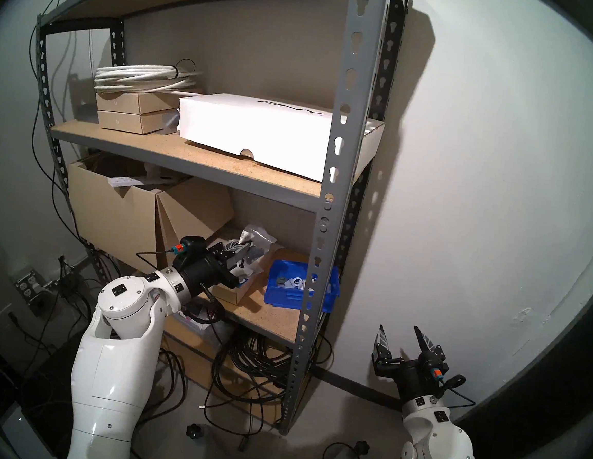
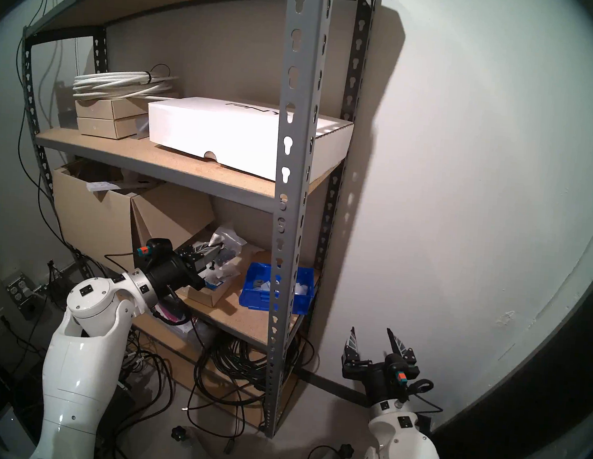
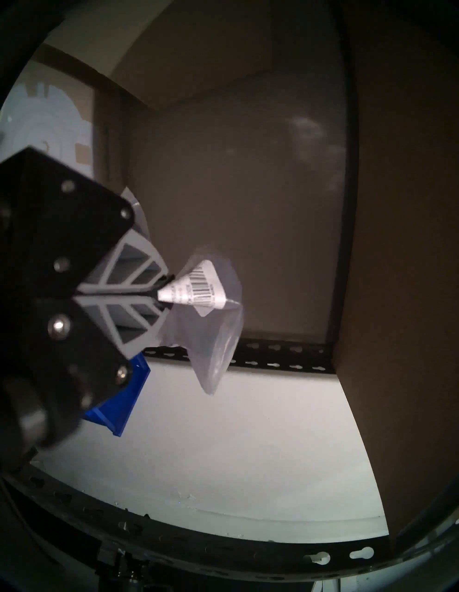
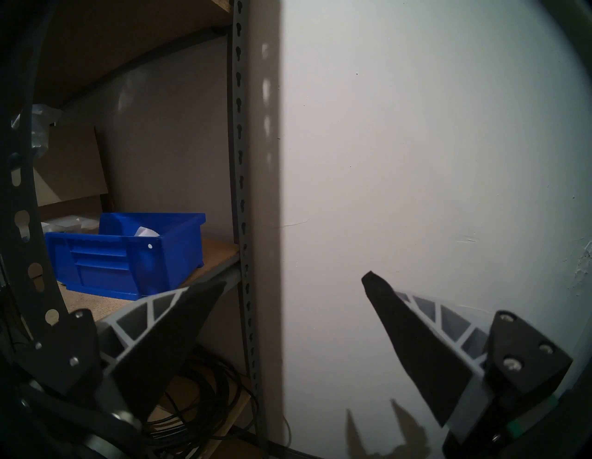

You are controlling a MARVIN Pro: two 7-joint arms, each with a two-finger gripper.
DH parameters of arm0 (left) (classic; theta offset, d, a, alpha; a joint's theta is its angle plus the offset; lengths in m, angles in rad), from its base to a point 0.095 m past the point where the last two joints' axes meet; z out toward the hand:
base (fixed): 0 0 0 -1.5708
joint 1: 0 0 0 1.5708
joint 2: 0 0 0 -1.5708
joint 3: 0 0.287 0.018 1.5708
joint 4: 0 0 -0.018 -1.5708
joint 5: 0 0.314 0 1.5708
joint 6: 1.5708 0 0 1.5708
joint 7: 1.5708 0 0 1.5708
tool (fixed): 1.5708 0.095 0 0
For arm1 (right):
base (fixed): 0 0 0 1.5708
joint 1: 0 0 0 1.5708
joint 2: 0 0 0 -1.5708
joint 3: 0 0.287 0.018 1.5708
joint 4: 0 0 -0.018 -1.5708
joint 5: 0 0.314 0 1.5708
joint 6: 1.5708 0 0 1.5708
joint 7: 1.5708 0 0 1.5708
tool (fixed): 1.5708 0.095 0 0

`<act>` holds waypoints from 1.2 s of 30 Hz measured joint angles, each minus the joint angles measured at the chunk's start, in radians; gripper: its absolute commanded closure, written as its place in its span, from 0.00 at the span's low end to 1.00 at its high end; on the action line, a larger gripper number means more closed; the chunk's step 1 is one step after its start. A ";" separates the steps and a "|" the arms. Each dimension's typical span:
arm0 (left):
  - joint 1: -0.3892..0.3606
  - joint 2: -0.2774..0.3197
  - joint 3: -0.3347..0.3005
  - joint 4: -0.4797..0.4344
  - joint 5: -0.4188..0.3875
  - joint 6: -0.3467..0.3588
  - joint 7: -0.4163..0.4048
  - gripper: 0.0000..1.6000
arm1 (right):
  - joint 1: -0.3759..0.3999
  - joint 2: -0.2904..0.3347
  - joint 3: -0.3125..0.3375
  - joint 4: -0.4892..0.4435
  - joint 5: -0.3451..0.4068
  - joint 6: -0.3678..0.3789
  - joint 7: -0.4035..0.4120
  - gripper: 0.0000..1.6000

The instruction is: Organize the rack shelf by putting things into a case

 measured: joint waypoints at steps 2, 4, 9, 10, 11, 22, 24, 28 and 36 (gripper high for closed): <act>-0.012 0.000 0.014 0.016 -0.004 0.012 -0.011 1.00 | 0.000 0.000 0.000 0.000 0.000 0.000 0.000 0.00; -0.018 0.000 0.023 0.025 -0.005 0.019 -0.017 1.00 | 0.000 0.000 0.000 0.000 0.000 0.000 0.000 0.00; -0.040 0.000 0.054 0.052 -0.004 0.038 -0.037 1.00 | 0.000 0.000 0.000 0.000 0.000 0.000 0.000 0.00; -0.043 0.001 0.058 0.057 -0.004 0.040 -0.040 1.00 | 0.000 0.000 0.000 0.000 0.000 0.000 0.000 0.00; -0.048 0.002 0.063 0.062 -0.003 0.041 -0.044 1.00 | 0.000 0.000 0.000 0.000 0.000 0.000 0.000 0.00; -0.078 0.035 0.113 0.097 0.051 0.027 -0.076 1.00 | 0.000 0.000 0.000 0.000 0.000 0.000 0.000 0.00; -0.083 0.038 0.119 0.107 0.060 0.023 -0.079 1.00 | 0.000 0.000 0.000 0.000 0.000 0.000 0.000 0.00; -0.092 0.043 0.129 0.123 0.076 0.017 -0.087 1.00 | 0.000 0.000 0.000 0.000 0.000 0.000 0.000 0.00; -0.109 0.054 0.148 0.144 0.107 0.004 -0.101 1.00 | 0.000 0.000 0.000 0.000 0.000 0.000 0.000 0.00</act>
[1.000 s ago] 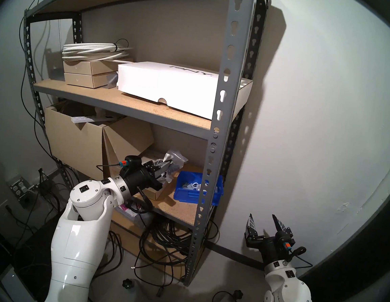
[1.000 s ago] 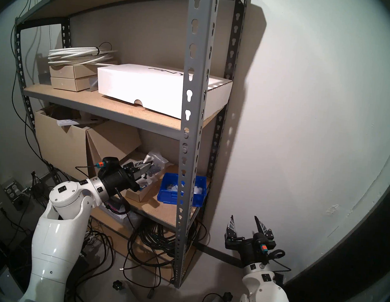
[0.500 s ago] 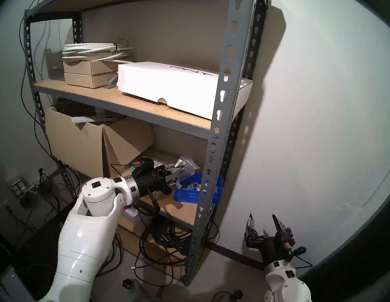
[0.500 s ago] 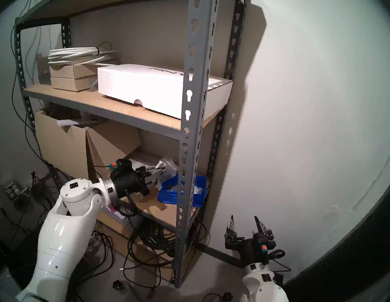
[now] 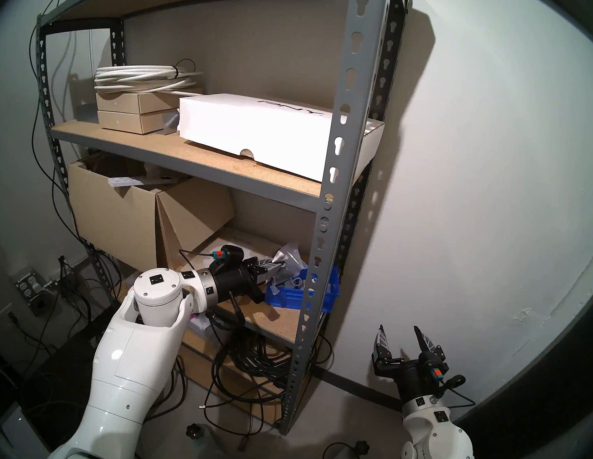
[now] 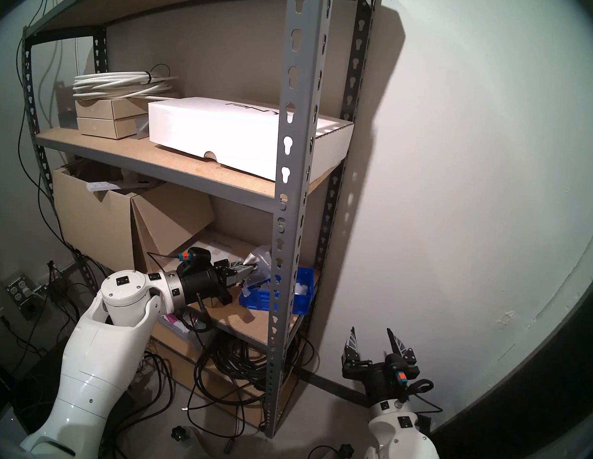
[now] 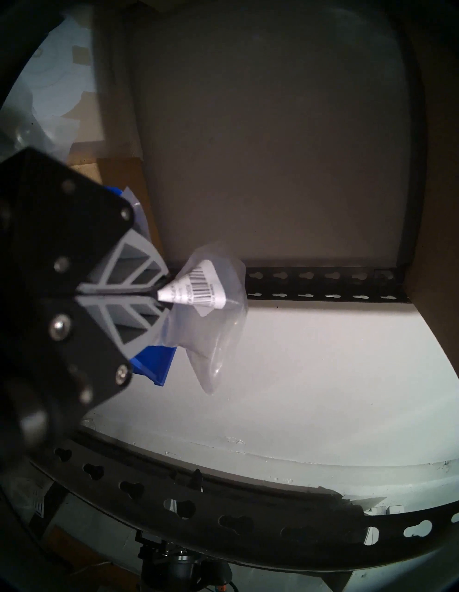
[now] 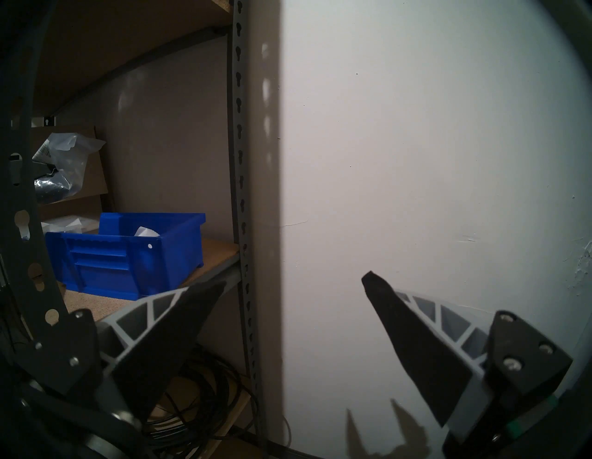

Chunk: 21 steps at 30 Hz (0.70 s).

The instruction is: Organize the rack shelf by putting things into a case

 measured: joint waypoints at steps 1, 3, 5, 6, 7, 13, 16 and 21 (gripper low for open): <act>-0.002 0.001 0.002 0.002 0.003 -0.001 -0.001 1.00 | 0.000 0.000 0.000 0.000 0.000 0.000 0.000 0.00; -0.007 0.002 0.008 0.009 0.011 -0.003 -0.003 1.00 | 0.000 0.000 0.000 0.000 0.000 0.000 0.000 0.00; -0.014 0.003 0.014 0.016 0.019 -0.005 -0.004 1.00 | 0.000 0.000 0.000 0.000 0.000 0.000 0.000 0.00; -0.015 0.003 0.015 0.018 0.021 -0.005 -0.005 1.00 | 0.000 0.000 0.000 0.000 0.000 0.000 0.000 0.00; -0.018 0.003 0.018 0.022 0.024 -0.006 -0.007 1.00 | 0.000 0.000 0.000 0.000 0.000 0.000 0.000 0.00; -0.040 0.009 0.032 0.042 0.030 -0.007 -0.026 1.00 | 0.000 0.000 0.000 0.000 0.000 0.000 0.000 0.00; -0.051 0.013 0.039 0.050 0.030 -0.007 -0.038 1.00 | 0.000 0.000 0.000 0.000 0.000 0.000 0.000 0.00; -0.066 0.024 0.052 0.054 0.031 -0.006 -0.060 1.00 | 0.000 0.000 0.000 0.000 0.000 0.000 0.000 0.00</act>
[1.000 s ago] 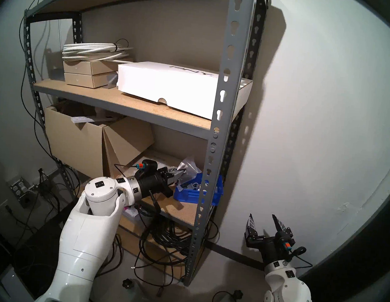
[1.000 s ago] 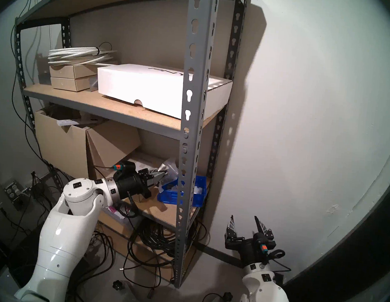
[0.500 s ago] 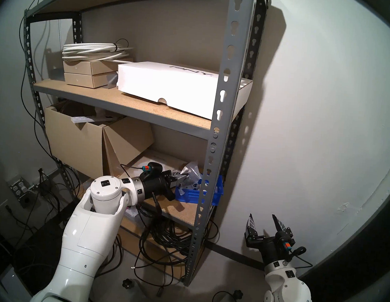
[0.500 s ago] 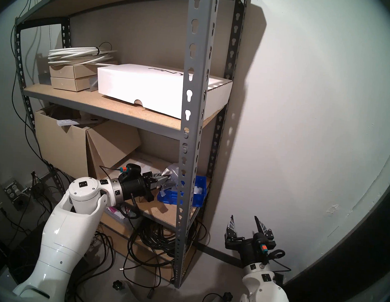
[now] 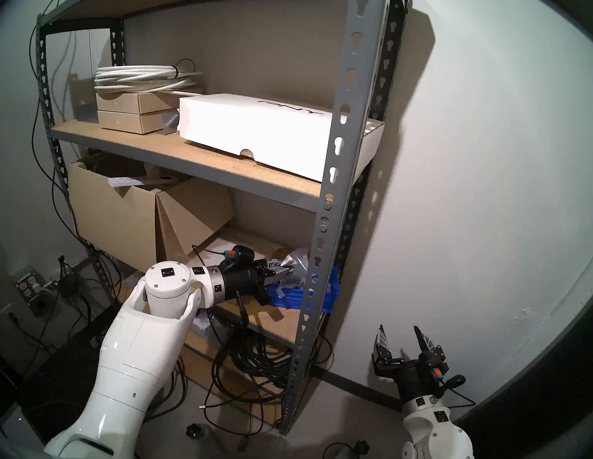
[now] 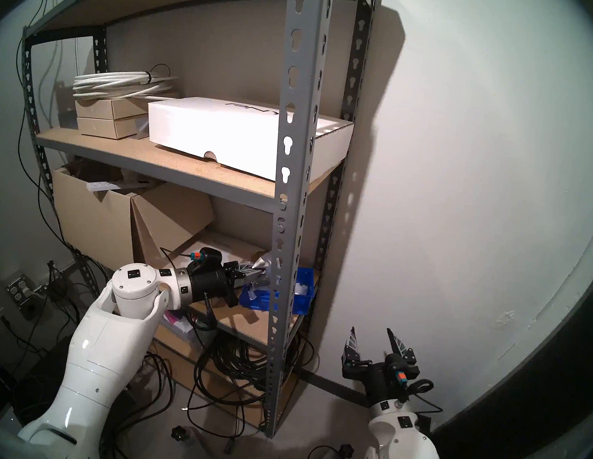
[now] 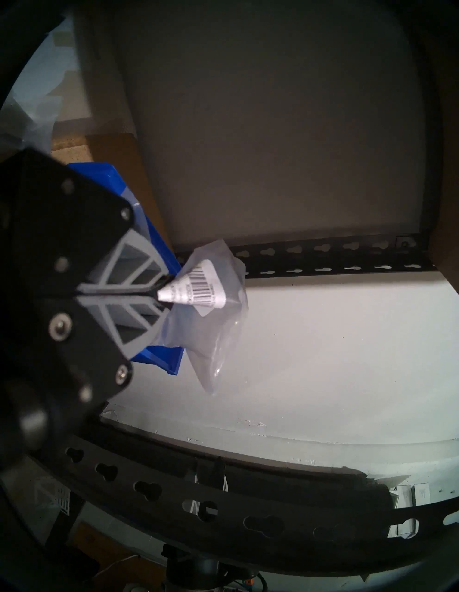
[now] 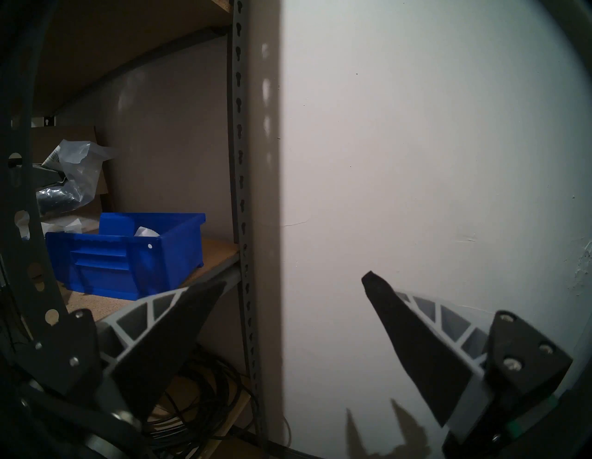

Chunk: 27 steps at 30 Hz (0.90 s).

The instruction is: Organize the rack shelf by putting things into a case

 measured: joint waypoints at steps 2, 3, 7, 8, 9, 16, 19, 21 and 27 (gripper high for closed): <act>-0.004 0.005 0.005 0.001 0.001 0.000 -0.008 1.00 | 0.000 0.000 0.000 0.000 0.000 0.000 0.000 0.00; -0.005 0.008 0.009 0.002 0.002 0.000 -0.012 1.00 | 0.000 0.000 0.000 0.000 0.000 0.000 0.000 0.00; -0.009 0.017 0.020 0.005 0.004 0.000 -0.029 1.00 | 0.000 0.000 0.000 0.000 0.000 0.000 0.000 0.00; -0.011 0.020 0.025 0.006 0.005 0.000 -0.034 1.00 | 0.000 0.000 0.000 0.000 0.000 0.000 0.000 0.00; -0.012 0.022 0.027 0.007 0.006 0.000 -0.037 1.00 | 0.000 0.000 0.000 0.000 0.000 0.000 0.000 0.00; -0.023 0.034 0.050 0.015 0.019 0.000 -0.052 1.00 | 0.000 0.000 0.000 0.000 0.000 0.000 0.000 0.00; -0.031 0.034 0.055 0.027 0.029 0.000 -0.046 1.00 | 0.000 0.000 0.000 0.000 0.000 0.000 0.000 0.00; -0.040 0.033 0.057 0.041 0.036 -0.001 -0.039 1.00 | 0.000 0.000 0.000 0.000 0.000 0.000 0.000 0.00; -0.080 0.028 0.071 0.087 0.061 -0.001 -0.023 1.00 | 0.000 0.000 0.000 0.000 0.000 0.000 0.000 0.00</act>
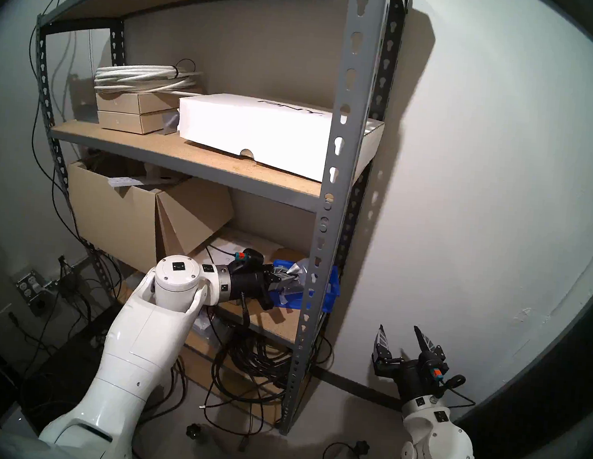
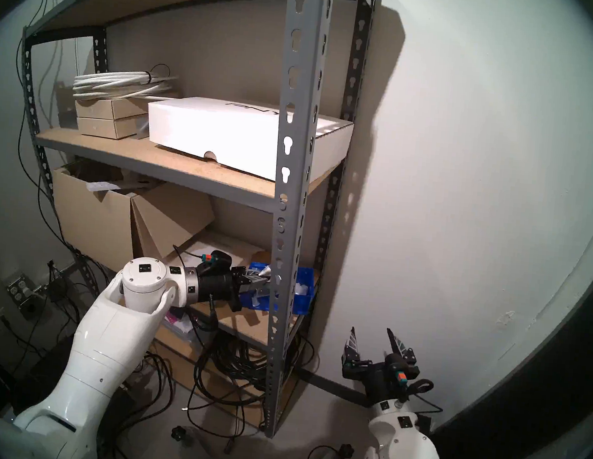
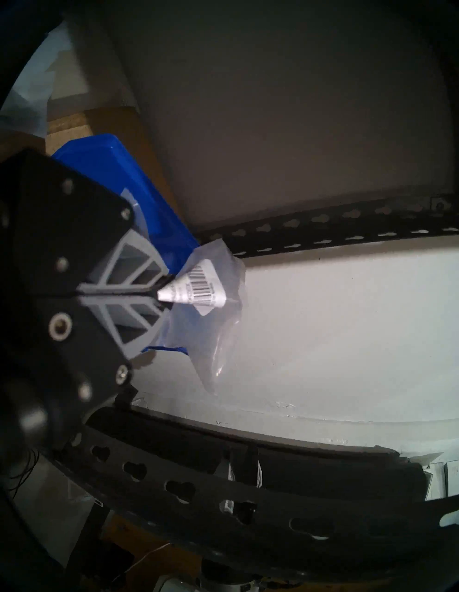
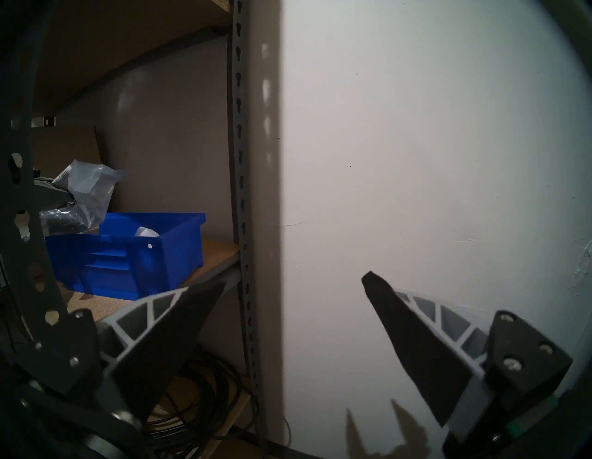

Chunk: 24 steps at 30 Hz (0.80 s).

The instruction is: Organize the rack shelf by putting things into a case

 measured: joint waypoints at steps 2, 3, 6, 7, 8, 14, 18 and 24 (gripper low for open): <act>-0.015 -0.003 0.004 0.014 0.006 0.000 0.004 1.00 | 0.000 0.000 0.000 0.000 0.000 0.000 0.000 0.00; -0.024 -0.006 0.005 0.022 0.007 0.000 0.006 1.00 | 0.000 0.000 0.000 0.000 0.000 0.000 0.000 0.00; -0.042 -0.011 0.005 0.032 0.005 0.001 0.008 1.00 | 0.000 0.000 0.000 0.000 0.000 0.000 0.000 0.00; -0.048 -0.012 0.005 0.034 0.004 0.001 0.008 1.00 | 0.000 0.000 0.000 0.000 0.000 0.000 0.000 0.00; -0.053 -0.013 0.005 0.035 0.004 0.001 0.008 1.00 | 0.000 0.000 0.000 0.000 0.000 0.000 0.000 0.00; -0.086 -0.017 0.014 0.076 0.007 -0.003 0.009 1.00 | 0.000 0.000 0.000 0.000 0.000 0.000 0.000 0.00; -0.107 -0.018 0.029 0.118 0.013 -0.009 0.009 1.00 | 0.000 0.000 0.000 0.000 0.000 0.000 0.000 0.00; -0.135 -0.019 0.047 0.172 0.023 -0.026 0.009 1.00 | 0.000 0.000 0.000 0.000 0.000 0.000 0.000 0.00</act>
